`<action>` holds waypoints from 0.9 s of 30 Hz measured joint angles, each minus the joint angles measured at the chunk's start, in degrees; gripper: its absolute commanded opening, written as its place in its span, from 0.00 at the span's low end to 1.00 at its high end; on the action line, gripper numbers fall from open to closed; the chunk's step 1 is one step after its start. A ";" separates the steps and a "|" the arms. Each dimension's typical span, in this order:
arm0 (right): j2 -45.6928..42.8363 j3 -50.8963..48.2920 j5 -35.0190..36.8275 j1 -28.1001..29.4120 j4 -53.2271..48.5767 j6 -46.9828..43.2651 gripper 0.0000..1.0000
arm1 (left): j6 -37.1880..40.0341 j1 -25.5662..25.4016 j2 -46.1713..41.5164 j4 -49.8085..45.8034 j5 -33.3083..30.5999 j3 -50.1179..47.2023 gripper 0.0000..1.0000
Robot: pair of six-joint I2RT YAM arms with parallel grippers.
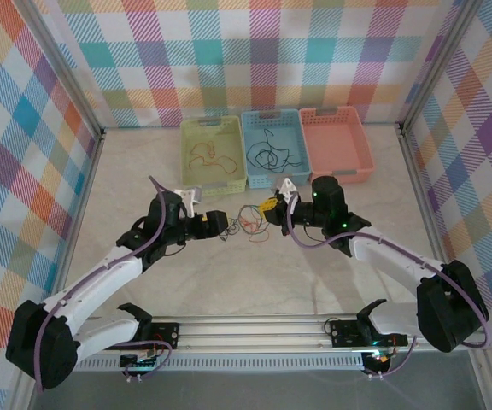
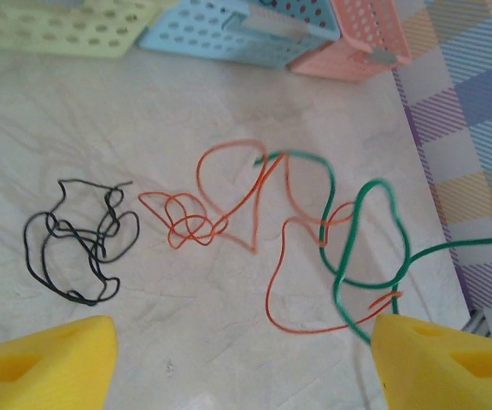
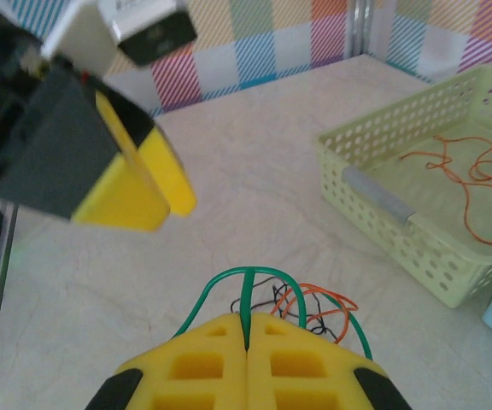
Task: Untangle the cables
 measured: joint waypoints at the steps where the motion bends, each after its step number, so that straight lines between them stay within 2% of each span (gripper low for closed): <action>1: -0.17 -0.15 0.35 0.00 0.61 1.05 0.00 | -0.50 -0.02 0.50 0.63 0.61 0.00 0.78; 3: -0.66 -0.90 1.14 0.00 2.10 2.75 0.00 | -1.60 -0.09 1.38 2.67 1.79 -0.09 0.77; 5: -0.90 -1.55 1.88 -0.04 2.73 4.24 0.00 | -2.64 -0.55 2.05 4.57 2.75 -0.20 0.70; 7: -0.90 -1.70 3.45 -0.04 2.71 6.03 0.00 | -2.99 -1.44 2.99 6.60 3.72 -0.22 0.68; 12: -0.90 -1.66 8.52 -0.09 2.54 12.55 0.00 | -1.62 -7.19 4.07 8.59 4.13 -0.20 0.71; 19: -0.90 -0.11 13.53 -0.09 0.09 21.38 0.00 | 0.48 -9.88 4.96 11.37 3.45 -0.17 0.76; 27: -0.90 6.47 17.27 -0.09 -6.73 32.52 0.00 | 5.38 -15.93 10.40 8.87 -2.54 4.55 0.75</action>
